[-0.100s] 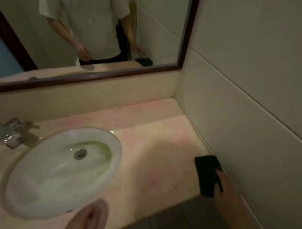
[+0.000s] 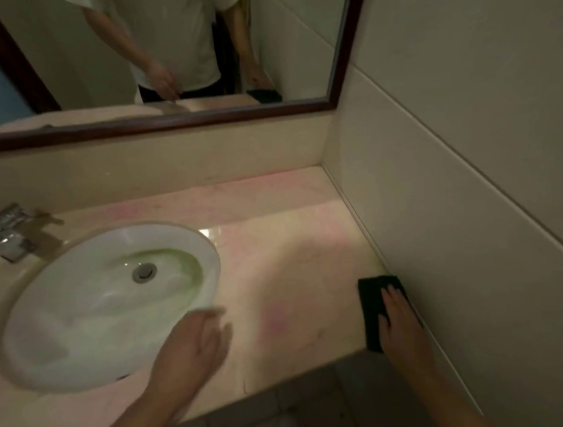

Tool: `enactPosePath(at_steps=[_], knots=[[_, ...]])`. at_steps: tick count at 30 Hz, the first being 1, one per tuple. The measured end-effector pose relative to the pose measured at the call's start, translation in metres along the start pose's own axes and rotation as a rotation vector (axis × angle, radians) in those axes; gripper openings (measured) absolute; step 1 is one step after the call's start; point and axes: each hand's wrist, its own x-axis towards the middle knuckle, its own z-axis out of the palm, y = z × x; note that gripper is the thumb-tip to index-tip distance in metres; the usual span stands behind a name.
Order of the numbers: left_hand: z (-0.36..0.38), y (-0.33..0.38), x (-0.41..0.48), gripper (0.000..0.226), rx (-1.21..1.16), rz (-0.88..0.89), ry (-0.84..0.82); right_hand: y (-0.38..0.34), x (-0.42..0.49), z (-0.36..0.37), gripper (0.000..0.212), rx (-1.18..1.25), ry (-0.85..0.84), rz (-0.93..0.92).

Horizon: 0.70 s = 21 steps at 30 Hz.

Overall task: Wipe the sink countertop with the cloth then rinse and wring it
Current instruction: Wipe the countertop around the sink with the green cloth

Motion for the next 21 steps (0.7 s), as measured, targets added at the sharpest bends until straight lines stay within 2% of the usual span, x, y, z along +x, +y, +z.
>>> enactPosePath(at_steps=[2,4,6,9,12,18,21], knots=[[0.030,0.017,0.040,0.063,0.203,0.064,-0.005,0.000,0.018,0.014,0.060,-0.070,-0.158,-0.043],[0.061,0.020,0.069,0.069,0.368,0.059,-0.097,0.001,0.026,0.028,0.069,-0.149,-0.174,-0.061],[0.086,0.017,0.088,0.069,0.467,-0.027,-0.154,0.004,0.030,0.031,0.074,-0.186,-0.171,-0.050],[0.111,0.010,0.086,0.073,0.538,-0.058,-0.179,0.004,0.044,0.030,0.073,-0.190,-0.176,-0.052],[0.120,0.004,0.082,0.074,0.582,-0.030,-0.150,-0.004,0.075,0.031,0.064,-0.185,-0.176,-0.093],[0.125,0.000,0.083,0.072,0.584,-0.016,-0.152,-0.047,0.193,0.053,0.062,-0.195,-0.139,-0.140],[0.127,-0.001,0.083,0.071,0.600,-0.024,-0.145,-0.069,0.232,0.064,0.063,-0.223,-0.180,-0.217]])
